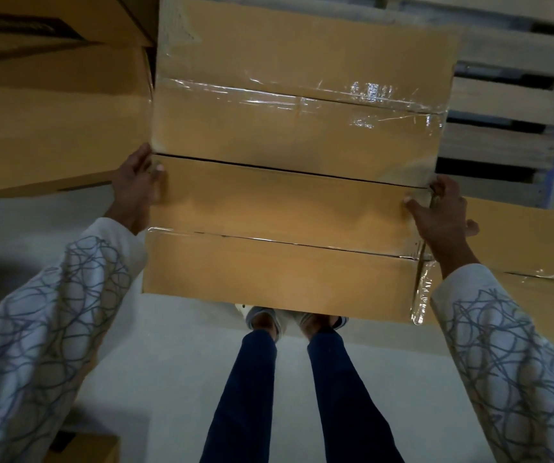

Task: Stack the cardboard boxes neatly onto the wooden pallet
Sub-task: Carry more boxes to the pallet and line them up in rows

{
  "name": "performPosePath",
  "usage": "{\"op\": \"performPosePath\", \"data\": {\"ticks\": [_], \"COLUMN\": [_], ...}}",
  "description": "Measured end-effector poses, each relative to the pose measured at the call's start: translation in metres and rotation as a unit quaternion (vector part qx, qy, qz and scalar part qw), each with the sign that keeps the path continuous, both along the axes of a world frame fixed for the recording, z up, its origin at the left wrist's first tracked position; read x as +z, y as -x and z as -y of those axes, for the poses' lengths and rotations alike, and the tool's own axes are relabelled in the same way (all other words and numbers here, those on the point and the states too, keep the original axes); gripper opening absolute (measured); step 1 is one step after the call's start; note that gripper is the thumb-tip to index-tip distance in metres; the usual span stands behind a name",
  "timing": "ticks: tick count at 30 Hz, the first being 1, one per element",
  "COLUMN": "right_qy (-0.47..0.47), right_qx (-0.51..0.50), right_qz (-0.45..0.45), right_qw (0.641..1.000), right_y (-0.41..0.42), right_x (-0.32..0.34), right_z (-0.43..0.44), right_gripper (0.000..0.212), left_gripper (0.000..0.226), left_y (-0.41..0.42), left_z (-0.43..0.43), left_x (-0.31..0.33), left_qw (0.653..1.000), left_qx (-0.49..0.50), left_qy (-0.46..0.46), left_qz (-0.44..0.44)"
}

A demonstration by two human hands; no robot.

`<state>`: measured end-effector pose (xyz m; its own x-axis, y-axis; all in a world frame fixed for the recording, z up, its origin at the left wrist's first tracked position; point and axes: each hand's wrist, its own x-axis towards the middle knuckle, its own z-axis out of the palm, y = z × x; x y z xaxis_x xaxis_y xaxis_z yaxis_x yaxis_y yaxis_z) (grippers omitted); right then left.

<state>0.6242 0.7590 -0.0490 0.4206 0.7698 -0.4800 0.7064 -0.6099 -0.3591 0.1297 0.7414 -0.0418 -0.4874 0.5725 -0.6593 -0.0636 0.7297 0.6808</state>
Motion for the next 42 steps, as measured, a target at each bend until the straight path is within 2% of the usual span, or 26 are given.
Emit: {"op": "performPosePath", "data": {"ticks": [4,8,13,16,27,35,38,42], "right_qy": [0.017,0.023,0.021,0.001,0.003,0.006,0.014,0.040], "right_qx": [0.001,-0.007,-0.014,-0.021,-0.010,-0.005,0.009,0.064], "right_qz": [0.044,0.039,0.024,0.013,0.028,0.037,0.053,0.090], "right_qw": [0.999,0.999,0.999,1.000,1.000,0.999,0.998,0.993], "right_y": [0.015,0.014,0.009,0.007,-0.001,-0.001,0.000,0.018], "right_x": [-0.004,-0.005,0.005,0.008,0.000,-0.001,-0.001,0.011], "right_z": [0.001,0.000,-0.005,-0.004,-0.001,-0.001,-0.002,0.012], "right_gripper": [0.066,0.069,0.094,0.101,0.101,0.090,0.085,0.087], "left_gripper": [0.052,0.052,0.051,0.050,0.049,0.050,0.053,0.056], "left_y": [0.001,0.008,0.004,0.002,0.004,0.015,0.021,-0.001], "left_z": [0.003,0.004,0.003,0.003,0.006,0.010,0.011,0.017], "left_x": [-0.008,-0.013,-0.015,-0.018,-0.023,-0.046,-0.053,-0.031], "left_qw": [1.000,1.000,1.000,0.999,0.998,0.997,0.995,0.974], "left_qx": [0.022,-0.002,-0.002,0.008,-0.025,-0.026,-0.060,-0.146], "left_qy": [-0.010,0.001,-0.013,-0.020,-0.030,-0.037,-0.029,0.009], "left_qz": [-0.019,-0.029,-0.029,-0.027,-0.048,-0.063,-0.076,-0.173]}}
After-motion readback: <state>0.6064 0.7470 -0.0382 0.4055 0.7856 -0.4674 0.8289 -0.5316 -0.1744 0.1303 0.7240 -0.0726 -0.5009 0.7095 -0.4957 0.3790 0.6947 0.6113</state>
